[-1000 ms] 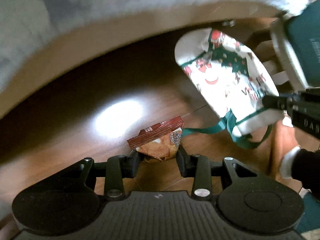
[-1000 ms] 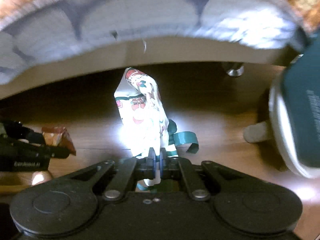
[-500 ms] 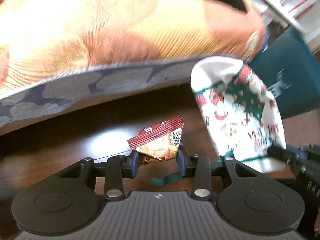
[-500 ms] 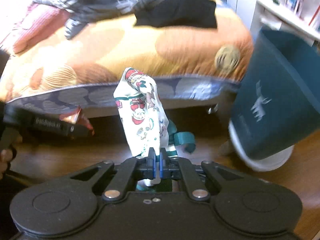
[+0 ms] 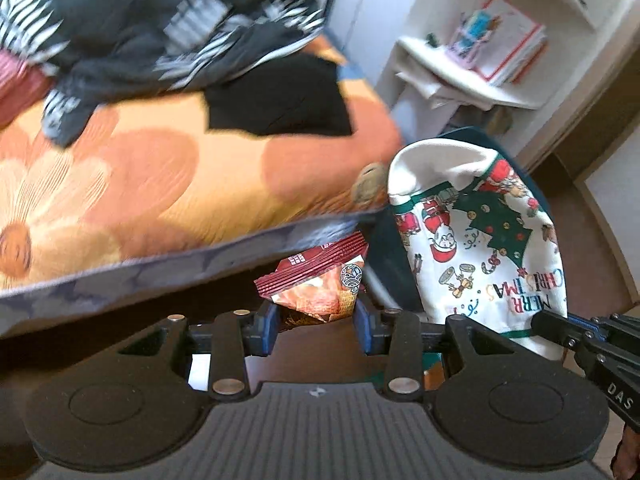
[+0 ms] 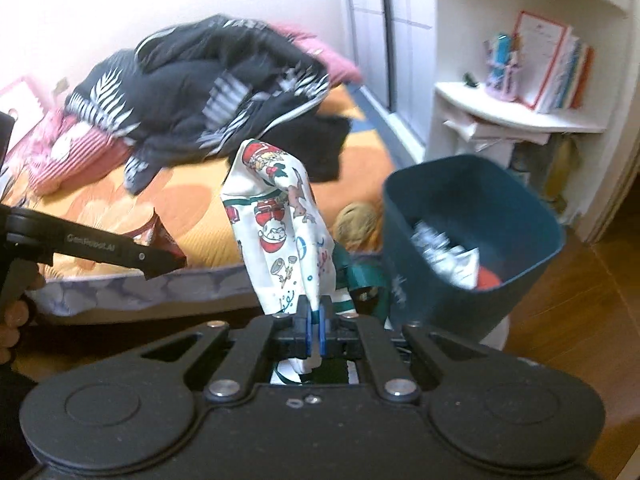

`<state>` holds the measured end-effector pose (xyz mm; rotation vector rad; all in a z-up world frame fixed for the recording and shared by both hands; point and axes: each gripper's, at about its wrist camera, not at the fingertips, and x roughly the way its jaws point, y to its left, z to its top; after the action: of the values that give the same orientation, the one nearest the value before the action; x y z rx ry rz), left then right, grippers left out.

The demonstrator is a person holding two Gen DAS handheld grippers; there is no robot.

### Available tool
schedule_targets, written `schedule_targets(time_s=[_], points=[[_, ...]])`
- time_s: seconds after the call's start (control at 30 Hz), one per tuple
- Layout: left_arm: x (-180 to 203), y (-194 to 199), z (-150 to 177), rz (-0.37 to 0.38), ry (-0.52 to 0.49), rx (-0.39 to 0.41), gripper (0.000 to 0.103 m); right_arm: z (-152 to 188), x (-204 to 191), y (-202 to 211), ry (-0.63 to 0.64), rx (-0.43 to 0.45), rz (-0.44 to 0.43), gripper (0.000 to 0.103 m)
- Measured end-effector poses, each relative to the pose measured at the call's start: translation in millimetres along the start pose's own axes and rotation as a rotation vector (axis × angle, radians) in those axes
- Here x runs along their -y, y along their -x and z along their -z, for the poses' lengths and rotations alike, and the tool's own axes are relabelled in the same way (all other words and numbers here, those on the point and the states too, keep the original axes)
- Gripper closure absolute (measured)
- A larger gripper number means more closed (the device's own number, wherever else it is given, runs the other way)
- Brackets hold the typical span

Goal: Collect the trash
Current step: 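Carry the wrapper with left tool while right tool carries the gift bag over the wastebasket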

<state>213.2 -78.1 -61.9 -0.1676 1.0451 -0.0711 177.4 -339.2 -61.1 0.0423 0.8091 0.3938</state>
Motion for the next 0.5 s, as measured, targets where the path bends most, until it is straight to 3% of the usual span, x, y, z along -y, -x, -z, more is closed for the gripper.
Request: schedule_targets(time_s=[0.17, 0.5], points=[[49, 11, -24, 0.021, -0.078, 0.035, 0.066, -19, 28, 9, -0.01, 0.039, 0.047, 0.099], [127, -13, -79, 0.051, -0.182, 0.069, 0.066, -54, 77, 5, -0.038, 0.102, 0.123, 0.099]])
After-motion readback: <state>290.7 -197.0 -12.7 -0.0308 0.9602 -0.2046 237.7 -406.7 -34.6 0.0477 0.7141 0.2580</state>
